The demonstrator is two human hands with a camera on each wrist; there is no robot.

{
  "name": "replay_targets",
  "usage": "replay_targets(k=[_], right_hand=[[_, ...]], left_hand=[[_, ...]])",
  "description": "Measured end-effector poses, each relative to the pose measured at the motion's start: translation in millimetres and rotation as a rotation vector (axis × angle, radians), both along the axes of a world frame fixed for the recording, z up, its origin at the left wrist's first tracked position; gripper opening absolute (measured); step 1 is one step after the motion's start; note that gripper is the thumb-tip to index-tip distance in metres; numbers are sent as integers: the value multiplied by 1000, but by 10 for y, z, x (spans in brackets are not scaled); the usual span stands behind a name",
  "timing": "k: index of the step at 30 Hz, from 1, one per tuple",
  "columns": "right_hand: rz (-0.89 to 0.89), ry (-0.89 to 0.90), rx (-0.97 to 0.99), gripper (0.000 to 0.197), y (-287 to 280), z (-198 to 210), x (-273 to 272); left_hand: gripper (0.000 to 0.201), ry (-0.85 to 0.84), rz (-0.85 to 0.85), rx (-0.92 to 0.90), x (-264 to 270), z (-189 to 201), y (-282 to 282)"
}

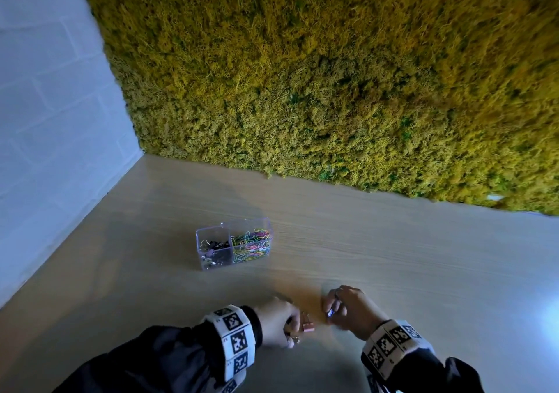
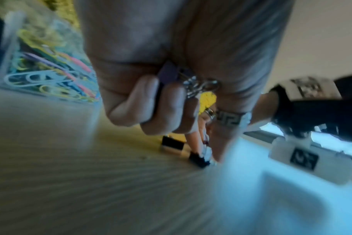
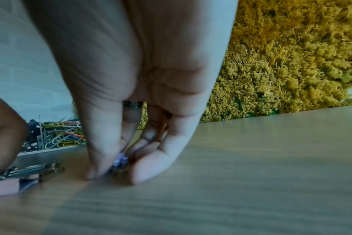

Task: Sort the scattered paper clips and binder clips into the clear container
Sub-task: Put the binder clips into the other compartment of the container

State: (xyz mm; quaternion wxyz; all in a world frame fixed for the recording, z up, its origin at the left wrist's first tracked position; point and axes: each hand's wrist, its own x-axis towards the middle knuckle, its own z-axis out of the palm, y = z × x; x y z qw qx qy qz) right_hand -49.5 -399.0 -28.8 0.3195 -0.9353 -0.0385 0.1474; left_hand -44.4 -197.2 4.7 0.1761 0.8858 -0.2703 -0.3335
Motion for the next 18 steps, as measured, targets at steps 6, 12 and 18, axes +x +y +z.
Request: replay_targets(k=[6, 12, 18], right_hand=[[65, 25, -86, 37, 16, -3, -14], [42, -193, 102, 20, 241, 389, -37], [147, -531, 214, 8, 803, 831, 10]], left_hand=[[26, -109, -124, 205, -65, -22, -74], [19, 615, 549, -520, 132, 92, 164], [22, 1110, 966, -1114, 304, 311, 360]])
